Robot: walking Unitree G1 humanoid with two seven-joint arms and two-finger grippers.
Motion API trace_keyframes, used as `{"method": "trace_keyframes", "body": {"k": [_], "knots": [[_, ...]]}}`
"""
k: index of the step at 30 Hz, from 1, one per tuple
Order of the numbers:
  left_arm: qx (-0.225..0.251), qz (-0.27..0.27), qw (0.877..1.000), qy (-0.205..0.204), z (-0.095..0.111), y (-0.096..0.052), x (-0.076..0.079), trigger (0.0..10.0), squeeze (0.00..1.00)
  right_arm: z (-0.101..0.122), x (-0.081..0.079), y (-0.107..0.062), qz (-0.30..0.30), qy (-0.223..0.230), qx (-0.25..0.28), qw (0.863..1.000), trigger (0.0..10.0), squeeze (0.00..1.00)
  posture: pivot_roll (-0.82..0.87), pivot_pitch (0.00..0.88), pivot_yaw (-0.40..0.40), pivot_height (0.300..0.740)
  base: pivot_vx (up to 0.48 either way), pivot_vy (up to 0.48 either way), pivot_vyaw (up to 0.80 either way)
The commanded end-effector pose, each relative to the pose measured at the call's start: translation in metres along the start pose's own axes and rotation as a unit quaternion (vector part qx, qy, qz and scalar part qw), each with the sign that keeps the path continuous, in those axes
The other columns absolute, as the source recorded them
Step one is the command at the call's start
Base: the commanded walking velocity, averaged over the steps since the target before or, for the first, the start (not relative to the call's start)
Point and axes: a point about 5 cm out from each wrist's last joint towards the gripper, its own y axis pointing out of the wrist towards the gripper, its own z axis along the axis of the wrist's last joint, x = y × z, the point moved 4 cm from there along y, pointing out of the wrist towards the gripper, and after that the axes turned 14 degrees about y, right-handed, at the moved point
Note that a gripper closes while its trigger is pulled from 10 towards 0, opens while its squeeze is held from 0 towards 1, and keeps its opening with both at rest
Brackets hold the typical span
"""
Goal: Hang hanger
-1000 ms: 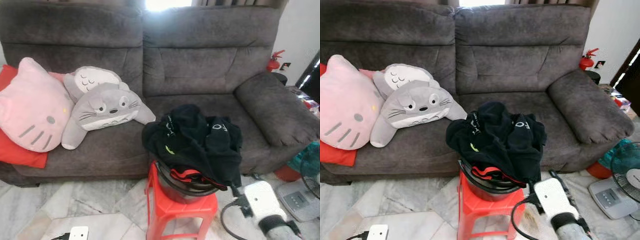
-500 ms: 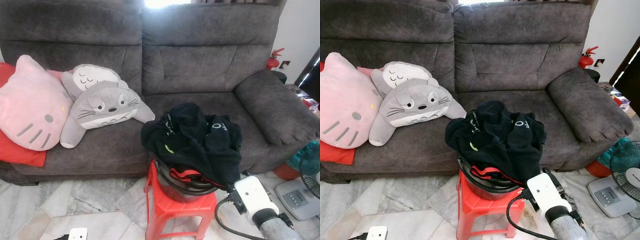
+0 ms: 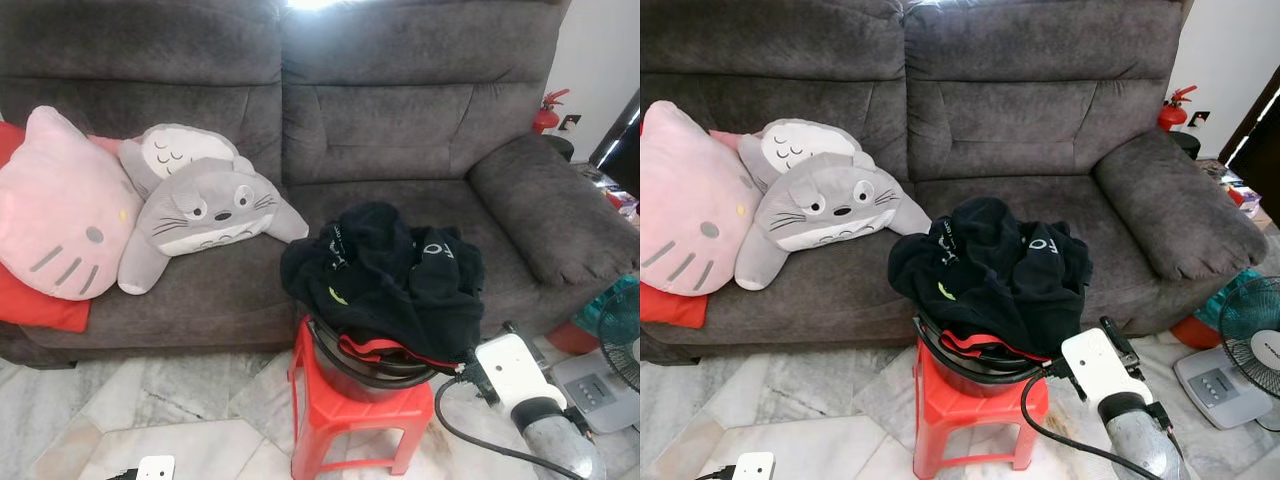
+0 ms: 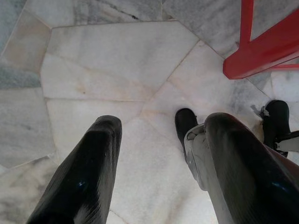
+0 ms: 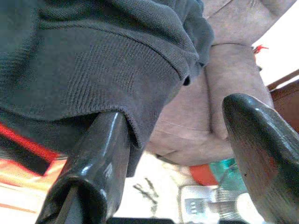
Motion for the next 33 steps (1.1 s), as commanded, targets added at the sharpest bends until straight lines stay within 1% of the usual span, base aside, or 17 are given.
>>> {"method": "trace_keyframes", "body": {"k": [1,3,5,12,14,15,17,20,21,25,28,31,32,33], "knots": [[-0.007,0.004,1.000,-0.001,-0.004,-0.001,-0.001,10.0,0.00,0.003,0.003,0.003,-0.010,-0.024,0.010,1.000,10.0,0.00,-0.21,0.055,-0.038,0.740,0.000,0.000,0.00],[-0.006,0.004,1.000,-0.001,-0.004,-0.001,-0.001,10.0,0.00,0.005,0.004,0.005,-0.013,-0.021,0.015,1.000,10.0,0.00,-0.21,0.055,-0.038,0.740,0.000,0.000,0.00],[-0.006,0.004,1.000,-0.001,-0.004,-0.001,-0.001,10.0,0.00,0.015,0.005,0.007,-0.017,-0.016,0.035,0.999,10.0,0.00,-0.21,0.054,-0.040,0.740,0.000,0.000,0.00],[-0.006,0.003,1.000,0.000,-0.004,-0.001,-0.001,10.0,0.00,0.013,0.000,0.009,-0.007,-0.018,0.039,0.999,10.0,0.00,-0.21,0.054,-0.041,0.740,0.000,0.000,0.00],[-0.006,0.003,1.000,0.000,-0.005,-0.001,-0.001,10.0,0.00,0.008,-0.010,0.010,0.021,-0.009,0.024,0.999,10.0,0.00,-0.21,0.053,-0.041,0.740,0.000,0.000,0.00],[-0.006,0.003,1.000,0.000,-0.005,-0.001,-0.001,10.0,0.00,0.008,-0.010,0.010,0.021,-0.009,0.024,0.999,10.0,0.00,-0.21,0.053,-0.041,0.740,0.000,0.000,0.00],[-0.006,0.002,1.000,0.000,-0.005,-0.001,-0.001,10.0,0.00,0.001,-0.023,0.010,0.062,0.000,0.005,0.998,10.0,0.00,-0.21,0.055,-0.041,0.740,0.000,0.000,0.00],[-0.006,0.003,1.000,0.000,-0.005,-0.001,-0.001,10.0,0.00,0.005,-0.027,0.011,0.073,0.010,0.013,0.997,10.0,0.00,-0.21,0.055,-0.041,0.740,0.000,0.000,0.00],[-0.006,0.003,1.000,0.000,-0.005,-0.001,-0.001,10.0,0.00,0.005,-0.027,0.011,0.073,0.010,0.013,0.997,10.0,0.00,-0.21,0.055,-0.041,0.740,0.000,0.000,0.00],[-0.006,0.003,1.000,0.000,-0.004,-0.001,-0.001,10.0,0.00,0.027,-0.025,0.013,0.063,0.012,0.068,0.996,10.0,0.00,-0.21,0.054,-0.042,0.740,0.000,0.000,0.00],[-0.005,0.003,1.000,0.000,-0.004,-0.001,-0.001,10.0,0.00,0.028,-0.023,0.014,0.057,0.009,0.069,0.996,10.0,0.00,-0.21,0.054,-0.042,0.740,0.000,0.000,0.00],[-0.005,0.002,1.000,0.000,-0.004,-0.001,0.000,10.0,0.00,0.030,-0.013,0.015,0.027,0.006,0.079,0.997,10.0,0.00,-0.21,0.054,-0.042,0.740,0.000,0.000,0.00],[-0.005,0.001,1.000,0.001,-0.004,-0.001,0.000,10.0,0.00,0.029,-0.008,0.015,0.012,0.015,0.077,0.997,10.0,0.00,-0.21,0.053,-0.043,0.740,0.000,0.000,0.00],[-0.005,0.001,1.000,0.001,-0.004,-0.001,0.000,10.0,0.00,0.029,-0.008,0.015,0.012,0.015,0.077,0.997,10.0,0.00,-0.21,0.053,-0.043,0.740,0.000,0.000,0.00]]}}
